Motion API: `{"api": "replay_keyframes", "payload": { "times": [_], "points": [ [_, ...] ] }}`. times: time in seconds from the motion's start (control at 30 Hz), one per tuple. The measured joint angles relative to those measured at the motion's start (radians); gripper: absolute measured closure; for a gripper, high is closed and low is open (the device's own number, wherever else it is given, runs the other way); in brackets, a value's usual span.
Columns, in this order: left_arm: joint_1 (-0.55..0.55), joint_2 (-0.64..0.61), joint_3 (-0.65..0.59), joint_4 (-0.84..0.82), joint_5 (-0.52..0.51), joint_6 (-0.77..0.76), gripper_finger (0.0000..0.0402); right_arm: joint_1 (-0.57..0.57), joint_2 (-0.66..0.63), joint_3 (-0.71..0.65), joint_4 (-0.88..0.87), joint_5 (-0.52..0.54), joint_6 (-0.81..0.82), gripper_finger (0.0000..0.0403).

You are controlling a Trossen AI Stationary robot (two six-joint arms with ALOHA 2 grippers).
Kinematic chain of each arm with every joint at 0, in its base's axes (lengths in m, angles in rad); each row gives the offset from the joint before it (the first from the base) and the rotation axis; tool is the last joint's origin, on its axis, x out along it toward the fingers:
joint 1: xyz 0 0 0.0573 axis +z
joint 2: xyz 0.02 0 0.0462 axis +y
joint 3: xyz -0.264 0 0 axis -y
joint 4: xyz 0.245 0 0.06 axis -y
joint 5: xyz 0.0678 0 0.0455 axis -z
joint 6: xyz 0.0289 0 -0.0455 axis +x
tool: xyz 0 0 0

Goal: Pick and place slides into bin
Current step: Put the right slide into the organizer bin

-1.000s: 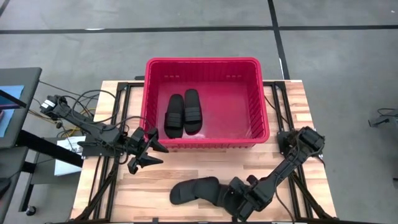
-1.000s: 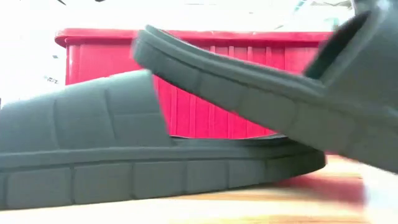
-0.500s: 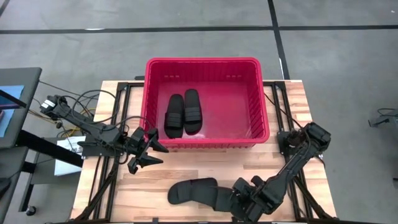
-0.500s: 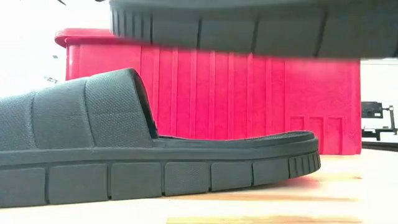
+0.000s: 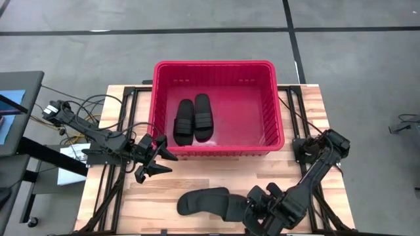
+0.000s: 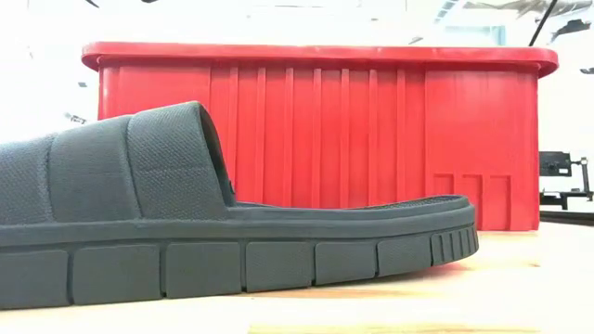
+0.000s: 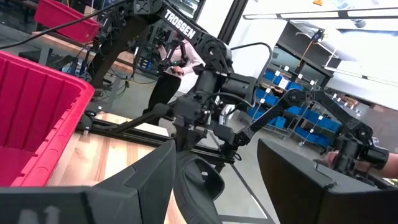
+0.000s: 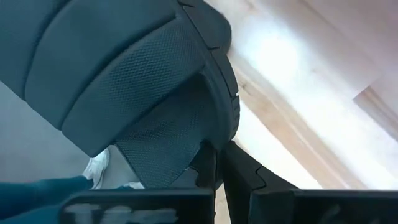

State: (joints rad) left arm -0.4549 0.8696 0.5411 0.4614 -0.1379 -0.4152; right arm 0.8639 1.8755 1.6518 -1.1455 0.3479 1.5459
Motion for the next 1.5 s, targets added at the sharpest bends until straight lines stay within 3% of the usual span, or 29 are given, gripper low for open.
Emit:
{"api": "replay_keyframes", "payload": {
  "times": [0.77,1.5],
  "points": [
    [0.0,0.0,0.0,0.0,0.0,-0.024,0.0184,-0.048,-0.001,0.284,-0.431,0.078,-0.009,0.0402],
    [0.0,0.0,0.0,0.0,0.0,-0.027,0.0184,-0.346,-0.213,0.332,-0.426,0.156,-0.326,0.0402]
  ]
}}
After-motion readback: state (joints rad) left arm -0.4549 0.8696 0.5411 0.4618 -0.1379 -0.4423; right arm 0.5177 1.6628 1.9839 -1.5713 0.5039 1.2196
